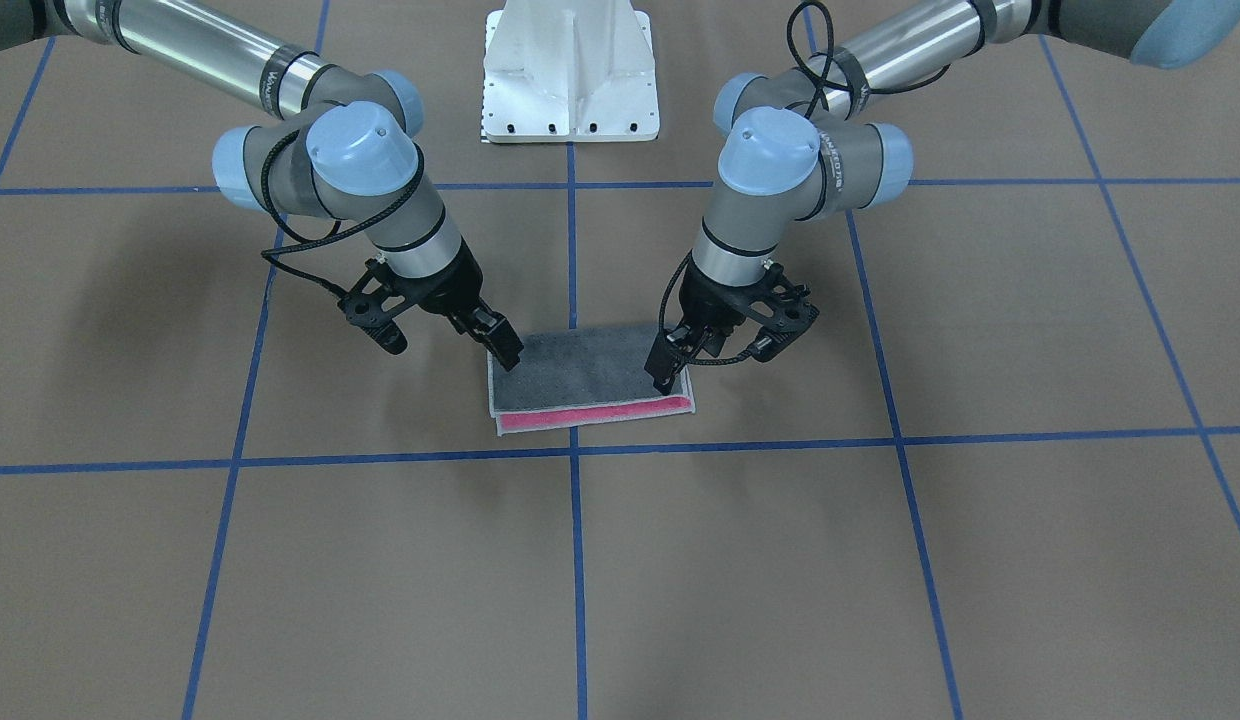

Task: Fold towel twice with both arms

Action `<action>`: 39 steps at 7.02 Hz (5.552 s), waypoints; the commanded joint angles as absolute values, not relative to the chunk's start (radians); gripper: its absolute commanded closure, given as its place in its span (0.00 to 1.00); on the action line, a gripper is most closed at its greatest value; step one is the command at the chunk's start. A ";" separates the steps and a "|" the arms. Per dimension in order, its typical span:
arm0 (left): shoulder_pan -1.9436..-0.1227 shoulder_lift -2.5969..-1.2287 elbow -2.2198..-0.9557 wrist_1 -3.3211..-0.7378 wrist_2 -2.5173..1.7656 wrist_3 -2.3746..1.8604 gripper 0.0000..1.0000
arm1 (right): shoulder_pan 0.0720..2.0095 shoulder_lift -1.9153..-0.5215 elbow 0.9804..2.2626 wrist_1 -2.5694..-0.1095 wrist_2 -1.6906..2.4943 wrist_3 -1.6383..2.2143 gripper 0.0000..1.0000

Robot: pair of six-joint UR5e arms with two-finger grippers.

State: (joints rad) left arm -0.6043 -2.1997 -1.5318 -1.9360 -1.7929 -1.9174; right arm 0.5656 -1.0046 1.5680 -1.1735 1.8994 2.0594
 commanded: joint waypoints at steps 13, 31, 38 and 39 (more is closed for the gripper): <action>-0.604 -2.195 -1.532 -1.934 -1.793 -1.917 0.00 | 0.534 -1.040 1.560 -1.074 1.859 2.166 0.84; -0.578 -2.121 -1.566 -1.993 -1.796 -1.914 0.17 | 0.566 -0.989 1.709 -1.259 1.953 2.254 0.00; -0.517 -2.123 -1.563 -1.979 -1.796 -1.902 1.00 | 0.569 -0.994 1.686 -1.259 1.954 2.250 0.00; -0.526 -2.128 -1.563 -1.983 -1.792 -1.902 1.00 | 0.569 -0.994 1.686 -1.259 1.956 2.250 0.00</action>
